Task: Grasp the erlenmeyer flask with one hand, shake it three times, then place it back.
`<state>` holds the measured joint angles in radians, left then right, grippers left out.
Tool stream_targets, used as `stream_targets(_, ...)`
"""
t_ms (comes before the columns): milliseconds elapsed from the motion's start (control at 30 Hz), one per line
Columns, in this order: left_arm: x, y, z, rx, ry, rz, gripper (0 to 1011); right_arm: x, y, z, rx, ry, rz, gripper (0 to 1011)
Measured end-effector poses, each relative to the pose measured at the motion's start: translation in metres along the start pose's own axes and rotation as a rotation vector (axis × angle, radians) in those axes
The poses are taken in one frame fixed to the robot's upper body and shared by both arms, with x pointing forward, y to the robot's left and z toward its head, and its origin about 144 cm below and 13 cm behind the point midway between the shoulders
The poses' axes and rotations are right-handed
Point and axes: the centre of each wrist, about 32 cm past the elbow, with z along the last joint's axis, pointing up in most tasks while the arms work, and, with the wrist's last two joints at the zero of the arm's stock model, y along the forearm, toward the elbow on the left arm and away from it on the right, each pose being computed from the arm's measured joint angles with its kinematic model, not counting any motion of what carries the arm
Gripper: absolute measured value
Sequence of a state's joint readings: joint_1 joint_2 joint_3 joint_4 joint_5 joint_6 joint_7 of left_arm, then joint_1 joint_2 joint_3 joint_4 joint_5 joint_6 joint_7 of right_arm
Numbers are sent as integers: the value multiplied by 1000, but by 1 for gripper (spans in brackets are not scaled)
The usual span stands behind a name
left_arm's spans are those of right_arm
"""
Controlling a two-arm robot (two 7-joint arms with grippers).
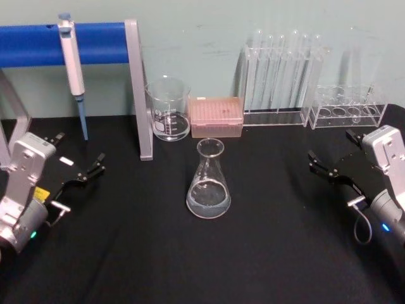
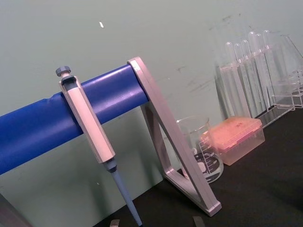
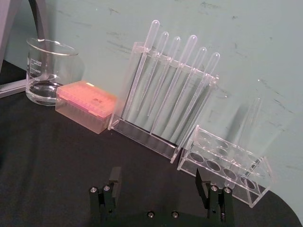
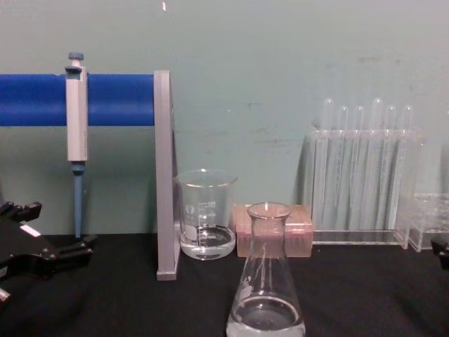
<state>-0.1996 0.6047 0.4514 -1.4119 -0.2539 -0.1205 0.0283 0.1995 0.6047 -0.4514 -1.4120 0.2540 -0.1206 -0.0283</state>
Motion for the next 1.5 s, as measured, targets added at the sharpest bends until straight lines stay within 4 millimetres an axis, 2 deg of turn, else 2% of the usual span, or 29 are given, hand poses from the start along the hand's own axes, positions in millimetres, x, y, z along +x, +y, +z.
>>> stream_targets(1000,0,0,0,0,0,0,1001,2,-1,0,2,3,5,1002)
stream_targets(1500,0,0,0,0,0,0,1001,13,-3,16,19,145,82,1003)
